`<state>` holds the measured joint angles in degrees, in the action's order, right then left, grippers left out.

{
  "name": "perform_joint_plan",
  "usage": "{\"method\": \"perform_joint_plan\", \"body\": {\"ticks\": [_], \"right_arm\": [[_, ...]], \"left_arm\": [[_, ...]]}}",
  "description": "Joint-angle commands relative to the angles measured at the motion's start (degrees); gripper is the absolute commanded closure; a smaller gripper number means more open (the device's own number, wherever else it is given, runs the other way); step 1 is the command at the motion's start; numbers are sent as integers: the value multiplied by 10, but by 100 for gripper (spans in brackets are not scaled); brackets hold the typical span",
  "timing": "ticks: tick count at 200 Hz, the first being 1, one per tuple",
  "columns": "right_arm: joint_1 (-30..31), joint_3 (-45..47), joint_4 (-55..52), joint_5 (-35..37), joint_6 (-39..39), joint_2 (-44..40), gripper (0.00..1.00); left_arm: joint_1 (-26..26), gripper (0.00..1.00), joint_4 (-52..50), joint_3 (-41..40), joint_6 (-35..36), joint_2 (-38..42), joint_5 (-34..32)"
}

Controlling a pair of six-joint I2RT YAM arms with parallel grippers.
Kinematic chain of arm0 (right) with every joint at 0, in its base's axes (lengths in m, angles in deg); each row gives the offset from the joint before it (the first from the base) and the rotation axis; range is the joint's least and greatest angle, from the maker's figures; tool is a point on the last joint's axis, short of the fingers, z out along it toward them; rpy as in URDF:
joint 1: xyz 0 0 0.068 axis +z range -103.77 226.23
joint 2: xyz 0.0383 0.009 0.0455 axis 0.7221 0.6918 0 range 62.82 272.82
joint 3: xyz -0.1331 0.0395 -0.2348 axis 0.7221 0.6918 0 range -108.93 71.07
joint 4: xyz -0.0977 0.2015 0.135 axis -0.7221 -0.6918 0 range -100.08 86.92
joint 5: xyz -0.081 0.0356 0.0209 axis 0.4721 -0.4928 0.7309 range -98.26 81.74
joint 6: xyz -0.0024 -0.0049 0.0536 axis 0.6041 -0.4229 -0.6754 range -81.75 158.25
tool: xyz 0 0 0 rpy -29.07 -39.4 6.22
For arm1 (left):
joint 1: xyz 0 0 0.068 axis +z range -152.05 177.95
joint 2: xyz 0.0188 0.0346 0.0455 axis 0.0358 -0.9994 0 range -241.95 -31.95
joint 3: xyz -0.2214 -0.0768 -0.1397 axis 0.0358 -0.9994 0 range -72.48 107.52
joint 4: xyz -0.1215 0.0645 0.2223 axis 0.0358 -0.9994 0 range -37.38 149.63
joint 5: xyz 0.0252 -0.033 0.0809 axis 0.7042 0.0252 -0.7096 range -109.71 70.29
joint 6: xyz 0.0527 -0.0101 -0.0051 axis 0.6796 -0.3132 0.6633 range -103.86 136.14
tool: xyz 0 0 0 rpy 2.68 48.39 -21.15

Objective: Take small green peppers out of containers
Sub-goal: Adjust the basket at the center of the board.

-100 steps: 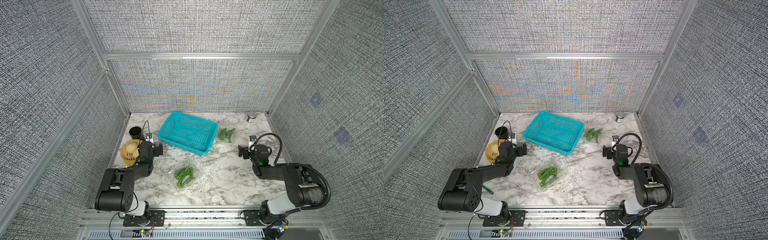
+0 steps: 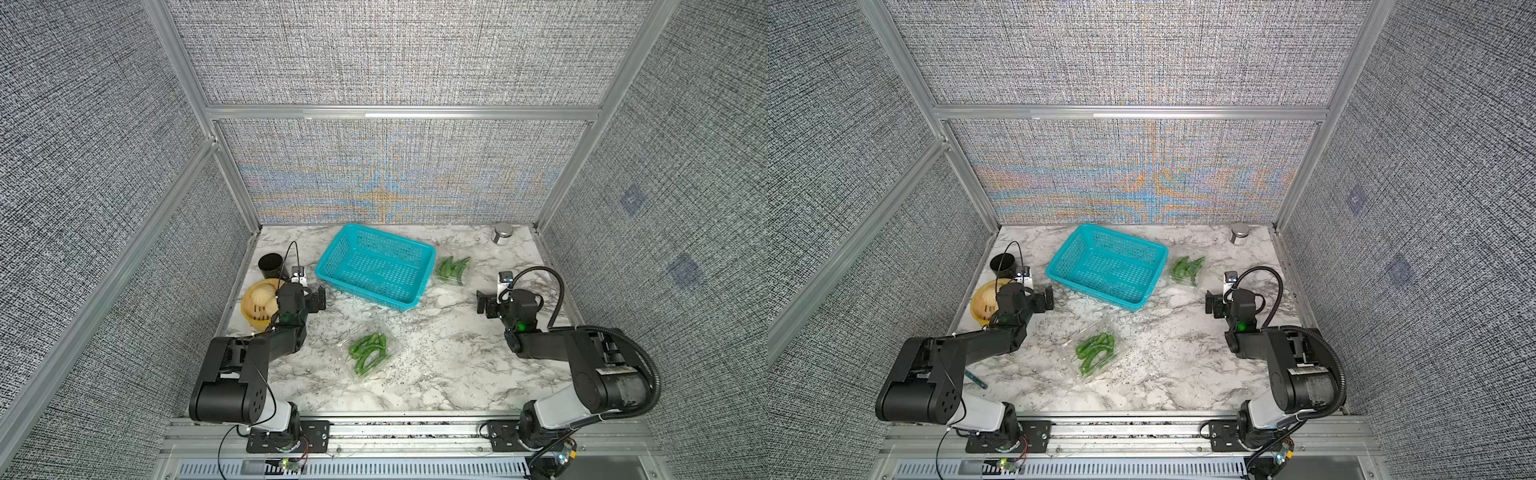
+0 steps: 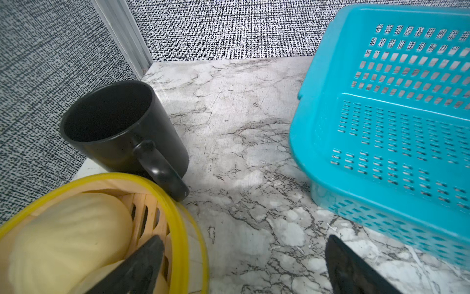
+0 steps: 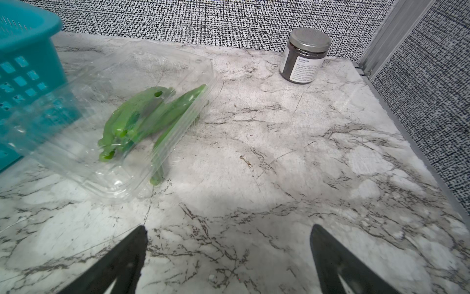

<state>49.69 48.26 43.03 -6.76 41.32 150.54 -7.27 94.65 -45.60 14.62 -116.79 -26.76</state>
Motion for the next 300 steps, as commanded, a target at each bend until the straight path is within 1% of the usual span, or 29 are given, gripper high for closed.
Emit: {"method": "perform_joint_plan", "body": {"ticks": [1, 61, 73, 82, 88, 91, 97, 104, 109, 118, 124, 135, 146, 156, 165, 178, 190, 208, 227, 239, 251, 276, 287, 300], "right_arm": [[1, 0, 21, 8, 0, 2, 1], [-8, -3, 14, -5, -8, 1, 1], [-8, -6, 14, 7, -12, -1, 1], [-4, -25, -36, 25, -15, -30, 1], [5, -56, -127, 58, -20, -60, 1], [8, -77, -179, 78, -30, -75, 1], [13, -124, -292, 102, -62, -99, 1], [14, -169, -384, 97, -85, -117, 1], [21, -190, -426, 91, -88, -128, 1], [41, -213, -481, 100, -97, -153, 1], [54, -222, -510, 93, -106, -170, 1], [72, -239, -559, 29, -111, -202, 1], [96, -260, -611, -14, -134, -228, 1], [126, -279, -652, -51, -154, -247, 1], [160, -295, -685, -70, -169, -256, 1], [216, -310, -719, -92, -196, -258, 1], [264, -313, -732, -106, -219, -251, 3], [327, -313, -737, -111, -249, -227, 6], [385, -301, -706, -106, -276, -194, 10], [411, -292, -670, -100, -290, -168, 14], [422, -294, -633, -114, -299, -132, 21], [423, -322, -580, -129, -297, -47, 42], [418, -337, -567, -124, -292, -10, 46], [404, -384, -556, -136, -283, 35, 49]], "left_arm": [[1, 0, 3, 3, 0, 4, 8], [1, 0, 1, 5, -1, 3, 7], [2, 0, 4, 3, -2, 5, 0], [2, 0, 4, 3, -11, 17, -38], [2, 0, -4, 8, 3, 31, -56], [2, 0, -15, 15, 0, 38, -69], [1, 0, -82, 46, -9, 60, -85], [1, 0, -194, 97, -44, 87, -100], [1, 0, -268, 136, -71, 102, -103], [1, 0, -360, 192, -109, 119, -99], [1, 0, -417, 228, -136, 127, -90], [0, 0, -500, 286, -166, 134, -48], [0, 0, -566, 339, -161, 128, 27], [-3, 0, -647, 396, -163, 112, 84], [-13, 0, -717, 442, -170, 98, 115], [-39, 0, -779, 471, -184, 97, 139], [-62, 0, -798, 466, -205, 114, 171], [-106, 0, -782, 424, -249, 159, 210], [-156, 0, -772, 378, -289, 201, 202], [-176, 0, -770, 354, -309, 220, 197], [-187, 0, -764, 331, -324, 235, 192], [-192, 1, -757, 296, -334, 245, 193], [-194, 3, -755, 287, -335, 240, 201], [-200, 4, -754, 281, -337, 232, 205]]}}
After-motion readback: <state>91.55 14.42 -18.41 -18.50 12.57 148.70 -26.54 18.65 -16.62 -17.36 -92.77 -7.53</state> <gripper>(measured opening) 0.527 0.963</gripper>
